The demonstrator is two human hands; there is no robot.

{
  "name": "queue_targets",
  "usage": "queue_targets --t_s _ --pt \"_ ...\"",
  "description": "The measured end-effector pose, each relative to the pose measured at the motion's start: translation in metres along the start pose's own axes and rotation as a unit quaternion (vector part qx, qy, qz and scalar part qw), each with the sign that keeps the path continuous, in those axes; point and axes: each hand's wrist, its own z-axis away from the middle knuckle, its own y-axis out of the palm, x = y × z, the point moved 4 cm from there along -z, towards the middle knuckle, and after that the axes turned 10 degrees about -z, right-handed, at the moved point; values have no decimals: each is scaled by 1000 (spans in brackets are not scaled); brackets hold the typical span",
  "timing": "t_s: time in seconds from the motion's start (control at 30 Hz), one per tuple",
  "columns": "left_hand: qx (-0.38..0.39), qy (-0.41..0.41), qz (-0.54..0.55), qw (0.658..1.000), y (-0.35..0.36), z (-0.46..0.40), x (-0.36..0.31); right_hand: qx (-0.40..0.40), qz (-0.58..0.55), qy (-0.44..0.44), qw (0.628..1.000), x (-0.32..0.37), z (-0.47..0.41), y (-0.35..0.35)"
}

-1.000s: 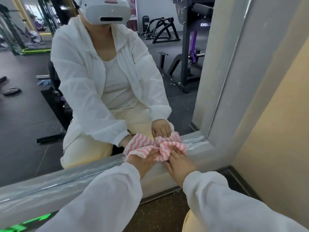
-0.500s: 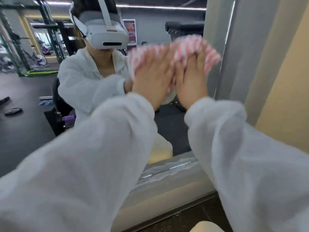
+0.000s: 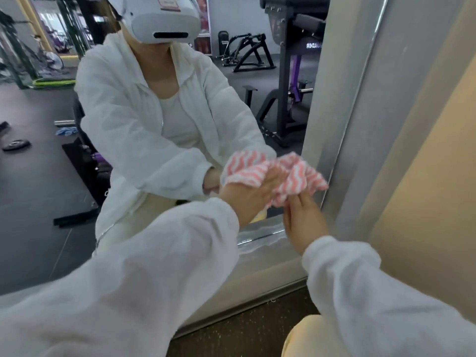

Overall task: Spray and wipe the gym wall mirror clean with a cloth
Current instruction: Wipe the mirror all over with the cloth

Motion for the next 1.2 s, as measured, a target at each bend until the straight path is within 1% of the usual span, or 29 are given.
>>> queue_targets --t_s 0.03,0.07,0.1,0.17,0.2,0.23,0.27,0.3,0.33,0.37,0.4,0.43,0.47,0.5,0.6,0.67,0.7,0.73,0.77,0.83,0.9,0.93,1.03,1.1,1.13,1.2 --pt "-23 40 -5 999 7 -1 -29 36 2 27 999 -6 10 11" --pt "41 60 3 997 9 4 -48 80 13 58 995 -13 23 24" --pt "75 78 1 994 11 8 -59 117 26 95 988 -16 34 33" --pt "79 89 56 991 15 5 -86 194 65 166 965 -27 43 49" --pt "84 96 77 989 18 8 -99 217 70 178 957 -29 47 54" --pt "96 112 78 986 16 10 -109 221 55 190 955 -29 51 59" --pt "109 107 101 983 17 11 -117 218 33 207 953 -28 53 62" --pt "124 107 99 982 18 13 -123 205 2 218 954 -25 56 64" --pt "128 111 88 982 15 15 -121 172 -47 231 956 -21 56 62" --pt "124 105 88 983 11 17 -114 121 -102 233 959 -14 54 58" --pt "125 70 114 983 12 17 -102 75 -153 229 958 -5 47 47" --pt "109 17 161 981 12 13 -89 31 -194 218 956 5 36 35" --pt "63 -38 186 980 10 6 -70 -10 -221 206 953 14 22 19" --pt "23 -81 182 980 5 0 -46 -47 -231 191 953 22 5 3" --pt "-25 -188 198 961 -12 -18 32 -115 -202 139 962 44 -52 -54" --pt "-65 -255 182 947 -32 -25 91 -173 -195 71 963 61 -90 -98" --pt "-97 -299 171 934 -41 -26 121 -198 -190 33 961 70 -109 -120" --pt "-106 -330 161 924 -48 -28 146 -216 -177 1 960 79 -128 -142" --pt "-116 -339 168 919 -52 -30 166 -232 -165 -22 958 88 -145 -161" --pt "-146 -352 202 902 -57 -32 198 -258 -163 -41 951 101 -169 -190" --pt "-180 -367 218 886 -57 -31 213 -273 -161 -45 947 107 -179 -199" --pt "-185 -362 219 887 -56 -33 210 -274 -143 -37 950 106 -177 -197" --pt "-193 -314 207 906 -48 -39 184 -271 -100 -7 957 83 -159 -174" --pt "-193 -272 189 923 -49 -42 161 -273 -117 8 955 62 -140 -153" --pt "-203 -257 160 931 -50 -43 149 -271 -127 17 954 50 -130 -141" --pt "-146 -197 134 960 -42 -46 111 -252 -141 49 956 31 -107 -114"
